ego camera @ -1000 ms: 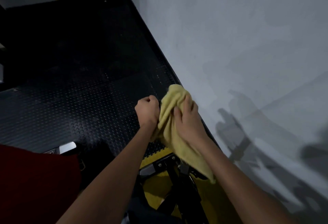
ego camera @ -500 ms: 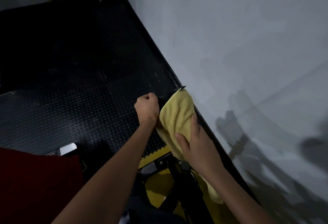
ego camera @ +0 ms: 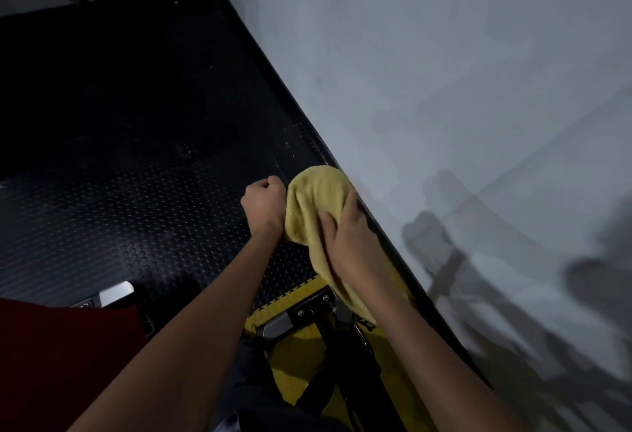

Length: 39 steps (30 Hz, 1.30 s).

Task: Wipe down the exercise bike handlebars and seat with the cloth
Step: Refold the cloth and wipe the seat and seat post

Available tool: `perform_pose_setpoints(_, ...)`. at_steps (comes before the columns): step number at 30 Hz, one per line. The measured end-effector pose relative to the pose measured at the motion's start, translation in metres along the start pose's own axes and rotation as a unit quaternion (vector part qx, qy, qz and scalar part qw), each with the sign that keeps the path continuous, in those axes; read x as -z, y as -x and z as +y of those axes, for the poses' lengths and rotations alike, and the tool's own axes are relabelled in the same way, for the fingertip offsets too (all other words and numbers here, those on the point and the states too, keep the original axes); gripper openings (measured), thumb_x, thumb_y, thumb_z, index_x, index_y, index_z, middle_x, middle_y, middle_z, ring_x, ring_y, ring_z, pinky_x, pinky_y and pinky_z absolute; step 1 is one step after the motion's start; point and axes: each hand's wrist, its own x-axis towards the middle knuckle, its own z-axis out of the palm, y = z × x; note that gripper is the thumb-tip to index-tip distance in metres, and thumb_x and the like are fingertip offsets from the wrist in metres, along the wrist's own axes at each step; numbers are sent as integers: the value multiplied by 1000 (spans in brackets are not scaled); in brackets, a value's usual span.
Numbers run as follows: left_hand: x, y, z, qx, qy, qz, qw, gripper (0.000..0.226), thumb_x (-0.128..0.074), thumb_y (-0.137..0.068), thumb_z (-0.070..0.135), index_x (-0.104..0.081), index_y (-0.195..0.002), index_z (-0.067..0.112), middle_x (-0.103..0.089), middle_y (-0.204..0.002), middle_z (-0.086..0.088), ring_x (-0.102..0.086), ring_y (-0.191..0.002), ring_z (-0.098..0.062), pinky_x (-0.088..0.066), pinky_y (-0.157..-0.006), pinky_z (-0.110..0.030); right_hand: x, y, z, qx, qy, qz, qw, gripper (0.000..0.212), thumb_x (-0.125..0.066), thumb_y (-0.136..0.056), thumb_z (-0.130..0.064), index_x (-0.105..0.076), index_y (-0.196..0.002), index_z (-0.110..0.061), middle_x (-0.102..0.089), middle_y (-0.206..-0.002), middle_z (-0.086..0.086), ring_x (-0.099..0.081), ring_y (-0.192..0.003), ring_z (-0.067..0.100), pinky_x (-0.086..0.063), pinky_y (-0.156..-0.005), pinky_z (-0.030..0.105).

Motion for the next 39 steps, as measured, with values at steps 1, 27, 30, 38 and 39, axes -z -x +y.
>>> perform_pose_setpoints(1, 0, 0, 0, 0, 1, 1, 1000, 39, -47, -91, 22, -46, -53, 16, -42, -51, 5, -33, -44, -8, -32, -37, -19, 2, 21, 6, 21, 40, 19, 999, 71, -21, -104, -58, -8, -159, -15, -53, -135, 12, -62, -95, 20, -42, -66, 25)
perform_pose_setpoints(27, -1, 2, 1, -11, 16, 3, 1000, 38, -47, -93, 21, -47, -56, 14, -43, -52, 4, -32, -41, -5, -30, -36, -18, 7, 56, 8, 77, 105, 38, 991, 73, -22, -103, -60, -2, -158, -16, -40, -148, 13, -59, -112, 21, -55, -78, 28)
perform_pose_setpoints(30, -1, 0, 1, -2, 17, 2, 1000, 38, -47, -94, 22, -48, -56, 14, -44, -53, 3, -33, -42, -8, -31, -39, -21, 1, 4, -12, 39, 51, 39, 997, 71, -23, -103, -59, -9, -156, -13, -40, -144, 18, -60, -104, 26, -45, -68, 22)
perform_pose_setpoints(38, 3, 1, 1, -14, 10, -6, 1000, 35, -46, -92, 22, -50, -58, 13, -46, -56, 1, -39, -50, -11, -36, -46, -26, 7, -70, -25, -20, -86, -21, 996, 59, -28, -107, -49, -29, -152, -11, -46, -144, 20, -52, -125, 36, -43, -95, 40)
perform_pose_setpoints(39, 2, 2, 0, -14, 10, -3, 1000, 37, -46, -92, 22, -49, -56, 13, -45, -55, 1, -38, -49, -10, -35, -44, -24, 7, -54, -21, -9, -86, -26, 996, 65, -30, -105, -52, -20, -156, -12, -40, -148, 20, -53, -125, 35, -45, -93, 39)
